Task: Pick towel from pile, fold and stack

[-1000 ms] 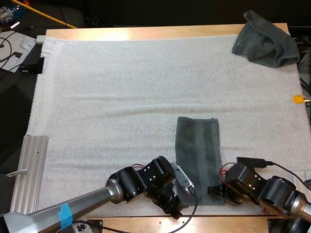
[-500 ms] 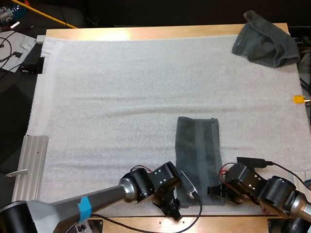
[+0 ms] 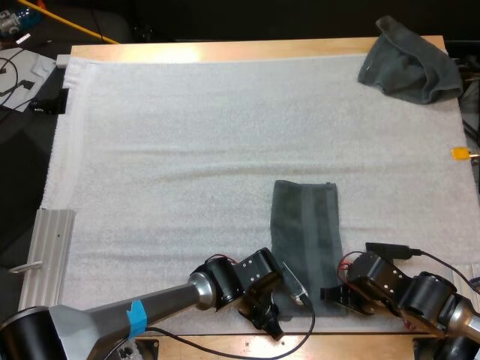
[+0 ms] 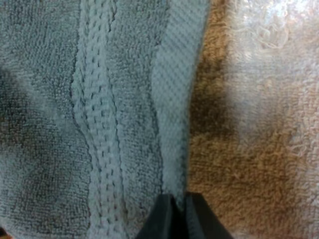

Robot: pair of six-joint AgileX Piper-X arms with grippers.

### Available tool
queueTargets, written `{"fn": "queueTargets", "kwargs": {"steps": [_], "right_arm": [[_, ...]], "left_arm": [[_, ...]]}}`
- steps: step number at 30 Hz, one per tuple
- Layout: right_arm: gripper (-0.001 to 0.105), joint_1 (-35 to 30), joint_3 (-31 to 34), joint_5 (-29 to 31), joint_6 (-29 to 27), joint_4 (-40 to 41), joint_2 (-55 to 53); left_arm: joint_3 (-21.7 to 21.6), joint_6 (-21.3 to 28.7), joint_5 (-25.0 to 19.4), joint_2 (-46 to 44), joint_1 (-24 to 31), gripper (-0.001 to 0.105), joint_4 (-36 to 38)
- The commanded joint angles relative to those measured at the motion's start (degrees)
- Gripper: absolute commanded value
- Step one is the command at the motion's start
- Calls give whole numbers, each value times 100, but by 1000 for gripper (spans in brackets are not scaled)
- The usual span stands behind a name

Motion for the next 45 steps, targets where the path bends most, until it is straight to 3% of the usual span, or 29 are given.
{"fn": "queueTargets", "kwargs": {"steps": [1,6,14,34,40,45], "right_arm": [[0,-9,-11,9,-14,66,-18],[0,-9,-11,10,-12,49,-10],[0,-2,-19,-2,-70,57,-6],[0,27,-1148,-256,-383,1271,-259],[0,-1,-1264,-247,-50,946,-248],[0,2,-1226,-212,-146,1159,-251]], "left_arm": [[16,-9,38,64,-24,36,7],[-3,-12,-13,55,-21,16,79],[-235,13,-83,42,-36,2,413],[-812,237,-158,-1943,71,0,2298],[-1012,263,28,-2100,462,0,2159],[-919,240,-80,-2089,232,0,1997]]}}
